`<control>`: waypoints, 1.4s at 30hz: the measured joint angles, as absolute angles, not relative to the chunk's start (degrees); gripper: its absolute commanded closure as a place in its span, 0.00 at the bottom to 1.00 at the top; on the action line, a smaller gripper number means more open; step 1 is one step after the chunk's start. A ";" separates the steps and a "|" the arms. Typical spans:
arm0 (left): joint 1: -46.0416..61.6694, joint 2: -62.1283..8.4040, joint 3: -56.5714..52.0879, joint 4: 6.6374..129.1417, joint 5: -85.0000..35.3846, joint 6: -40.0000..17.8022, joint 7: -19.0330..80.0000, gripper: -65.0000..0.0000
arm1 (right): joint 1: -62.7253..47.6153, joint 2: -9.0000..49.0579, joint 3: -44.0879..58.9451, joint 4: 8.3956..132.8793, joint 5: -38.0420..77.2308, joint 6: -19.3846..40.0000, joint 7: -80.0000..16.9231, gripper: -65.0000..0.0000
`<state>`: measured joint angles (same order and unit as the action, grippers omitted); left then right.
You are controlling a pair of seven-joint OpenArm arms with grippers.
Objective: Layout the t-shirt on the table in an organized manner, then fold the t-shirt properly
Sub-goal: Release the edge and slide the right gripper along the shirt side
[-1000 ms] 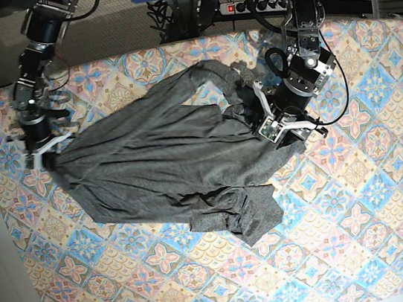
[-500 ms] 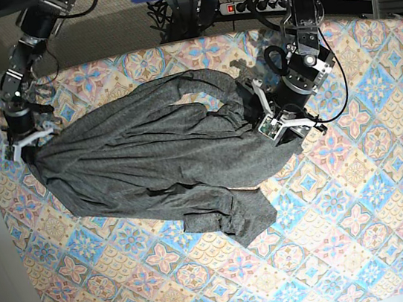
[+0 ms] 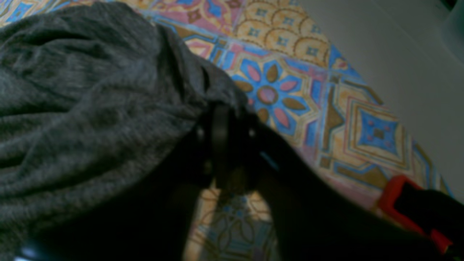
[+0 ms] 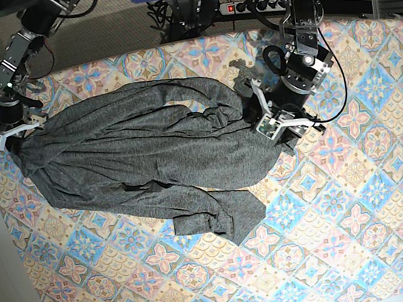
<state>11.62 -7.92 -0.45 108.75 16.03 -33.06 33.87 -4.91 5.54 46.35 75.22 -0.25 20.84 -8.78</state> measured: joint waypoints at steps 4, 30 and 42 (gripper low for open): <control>11.60 -7.79 1.52 108.75 15.59 -33.06 33.85 0.52 | -4.93 5.56 46.35 75.59 -0.23 20.84 -8.49 0.60; 11.16 -8.08 6.02 108.75 18.90 -33.06 33.87 0.52 | -4.38 6.87 34.09 85.93 -0.67 21.41 -15.94 0.50; 11.60 -7.92 6.33 108.75 23.46 -33.08 33.85 0.52 | 6.04 12.78 23.14 68.53 -1.21 20.97 -17.72 0.50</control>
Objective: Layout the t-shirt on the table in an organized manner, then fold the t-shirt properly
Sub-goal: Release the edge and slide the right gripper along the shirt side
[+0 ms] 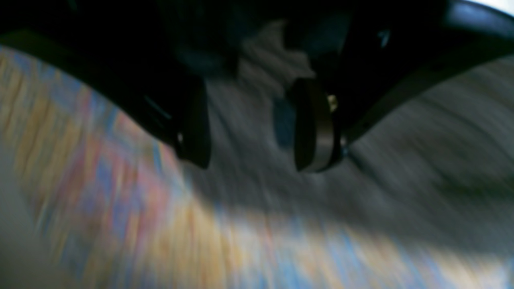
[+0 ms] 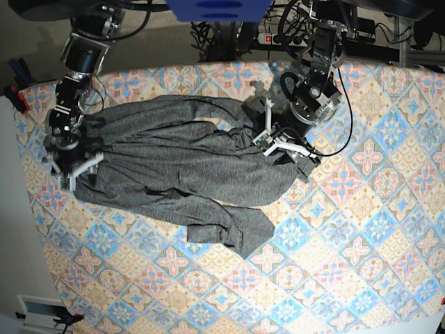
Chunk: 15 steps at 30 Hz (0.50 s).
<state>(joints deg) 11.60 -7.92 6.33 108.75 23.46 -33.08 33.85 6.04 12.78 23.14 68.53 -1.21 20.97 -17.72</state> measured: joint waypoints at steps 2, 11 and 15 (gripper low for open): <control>11.73 -7.77 6.35 108.75 23.46 -33.08 33.85 0.52 | 7.73 13.28 21.80 68.03 -1.02 20.80 -16.47 0.50; 11.73 -7.77 6.44 108.73 23.53 -33.08 33.89 0.52 | 8.45 12.93 16.43 60.03 0.89 20.56 -8.34 0.50; 11.79 -7.62 6.46 108.73 23.44 -33.26 33.58 0.52 | 12.01 13.56 14.66 57.47 -0.80 20.62 -10.09 0.50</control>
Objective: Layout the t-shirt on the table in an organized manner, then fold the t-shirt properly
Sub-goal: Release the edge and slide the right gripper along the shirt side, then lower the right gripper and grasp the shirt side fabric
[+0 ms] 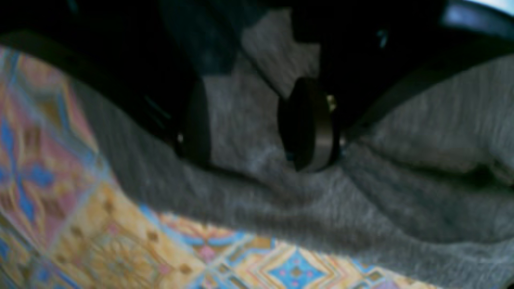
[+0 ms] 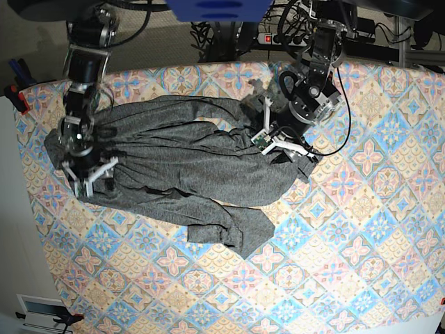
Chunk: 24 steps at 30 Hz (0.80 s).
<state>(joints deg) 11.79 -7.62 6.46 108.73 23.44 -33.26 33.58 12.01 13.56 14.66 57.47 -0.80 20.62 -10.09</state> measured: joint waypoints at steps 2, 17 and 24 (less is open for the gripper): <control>11.57 -7.62 6.44 108.68 23.46 -33.01 33.85 0.52 | 12.56 13.30 14.35 56.47 -0.43 21.04 -8.99 0.50; 11.75 -7.62 6.22 108.68 23.40 -33.21 39.05 0.52 | 17.15 13.47 14.68 40.99 -14.94 21.89 10.96 0.72; 12.45 -7.75 6.02 108.73 23.42 -33.08 39.07 0.52 | 25.04 13.17 14.90 33.80 -18.09 21.67 8.86 1.00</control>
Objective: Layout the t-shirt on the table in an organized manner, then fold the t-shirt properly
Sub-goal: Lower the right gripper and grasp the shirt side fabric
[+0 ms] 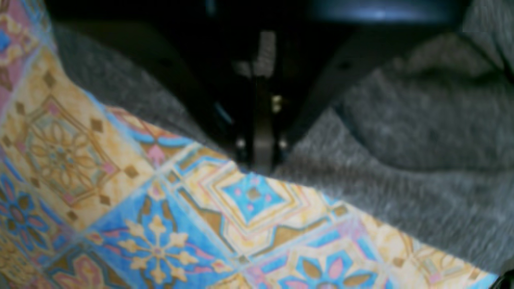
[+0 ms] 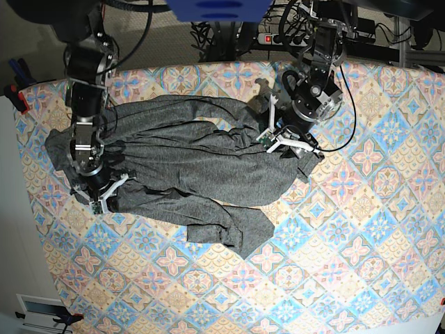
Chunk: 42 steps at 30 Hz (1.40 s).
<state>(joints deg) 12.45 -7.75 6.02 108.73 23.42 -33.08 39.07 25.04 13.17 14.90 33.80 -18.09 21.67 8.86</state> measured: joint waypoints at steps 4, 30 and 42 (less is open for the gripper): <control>13.45 -7.62 6.07 108.75 23.40 -33.08 39.05 0.52 | 27.51 13.34 15.03 31.86 -19.09 21.15 7.46 0.99; 14.63 -7.62 6.44 108.75 22.98 -33.04 39.05 0.52 | 17.45 14.59 23.42 49.39 -20.32 21.10 3.18 0.50; 14.59 -7.62 6.44 108.75 22.59 -33.06 39.05 0.52 | 17.06 14.48 23.24 57.60 -20.18 21.43 -2.59 0.50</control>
<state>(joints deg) 14.59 -7.62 6.44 108.75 22.59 -33.06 39.05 17.06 14.48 23.24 57.60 -20.18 21.43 -2.59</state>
